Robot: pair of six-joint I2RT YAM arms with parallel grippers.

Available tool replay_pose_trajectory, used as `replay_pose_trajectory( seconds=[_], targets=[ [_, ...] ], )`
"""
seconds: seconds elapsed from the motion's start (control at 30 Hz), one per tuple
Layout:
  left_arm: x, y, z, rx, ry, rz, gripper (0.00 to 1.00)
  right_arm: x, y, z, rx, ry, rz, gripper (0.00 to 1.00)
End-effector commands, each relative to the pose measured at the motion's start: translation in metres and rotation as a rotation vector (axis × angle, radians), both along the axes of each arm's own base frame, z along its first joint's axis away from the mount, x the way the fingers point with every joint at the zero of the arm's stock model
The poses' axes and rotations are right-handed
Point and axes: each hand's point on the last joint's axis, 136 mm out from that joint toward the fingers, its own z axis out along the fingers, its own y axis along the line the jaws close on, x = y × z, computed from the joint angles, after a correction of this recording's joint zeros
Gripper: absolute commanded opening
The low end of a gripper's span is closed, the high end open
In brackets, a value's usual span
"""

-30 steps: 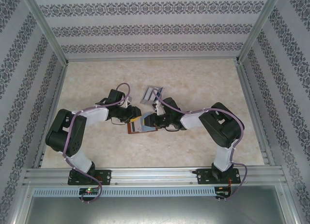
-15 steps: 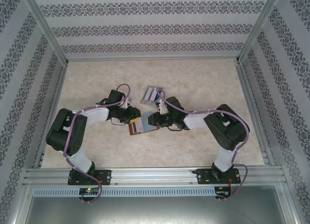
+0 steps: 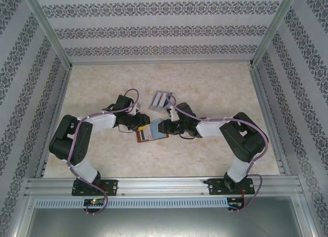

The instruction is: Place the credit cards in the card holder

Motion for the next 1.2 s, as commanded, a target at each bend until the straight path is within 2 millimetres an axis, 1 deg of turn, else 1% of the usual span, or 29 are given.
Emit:
replay_pose_trajectory(
  seconds=[0.0,0.13,0.17,0.2,0.23,0.3,0.33,0.47,0.53,0.57,0.6,0.7,0.9,0.97,1.03,1.17],
  targets=[
    [0.002,-0.002,0.004,0.021,-0.012,-0.016,0.39,0.004,-0.016,0.000,-0.099,-0.045,-0.026,0.37],
    [0.003,0.004,0.017,0.048,-0.041,-0.025,0.40,0.003,-0.023,0.003,-0.210,-0.091,-0.029,0.41],
    [0.003,0.006,0.021,0.056,-0.047,-0.024,0.40,0.003,-0.025,0.003,-0.261,-0.114,-0.029,0.41],
    [0.003,0.011,0.024,0.065,-0.050,-0.016,0.41,0.003,-0.030,0.003,-0.356,-0.148,-0.040,0.42],
    [0.004,0.016,0.026,0.076,-0.051,-0.005,0.42,0.002,-0.035,0.002,-0.442,-0.179,-0.041,0.47],
    [0.003,0.032,0.026,0.113,-0.042,0.033,0.47,-0.002,-0.031,0.007,-0.546,-0.233,-0.026,0.52],
    [0.003,0.039,0.025,0.126,-0.033,0.049,0.49,-0.004,-0.029,0.008,-0.566,-0.242,-0.022,0.53],
    [-0.001,0.069,0.022,0.142,-0.013,0.130,0.50,-0.005,-0.015,0.011,-0.575,-0.256,-0.017,0.55],
    [-0.005,0.078,0.021,0.152,-0.011,0.146,0.51,-0.004,-0.013,0.009,-0.606,-0.254,-0.015,0.58],
    [-0.007,0.080,0.020,0.155,-0.010,0.146,0.51,-0.002,-0.012,0.007,-0.624,-0.253,-0.016,0.59],
    [-0.009,0.083,0.019,0.160,-0.005,0.145,0.51,0.000,-0.012,0.006,-0.637,-0.249,-0.015,0.64],
    [-0.012,0.087,0.016,0.159,0.005,0.150,0.51,-0.001,-0.003,0.000,-0.624,-0.227,0.006,0.65],
    [-0.014,0.097,0.008,0.155,0.021,0.179,0.51,0.000,0.011,-0.009,-0.598,-0.195,0.034,0.61],
    [-0.016,0.095,0.005,0.144,0.033,0.171,0.51,-0.001,0.016,-0.008,-0.584,-0.196,0.044,0.58],
    [-0.016,0.091,0.001,0.123,0.040,0.161,0.48,-0.001,0.018,-0.007,-0.586,-0.197,0.051,0.55],
    [-0.017,0.087,-0.006,0.098,0.056,0.152,0.45,-0.002,0.020,-0.011,-0.582,-0.184,0.055,0.53]
  ],
)
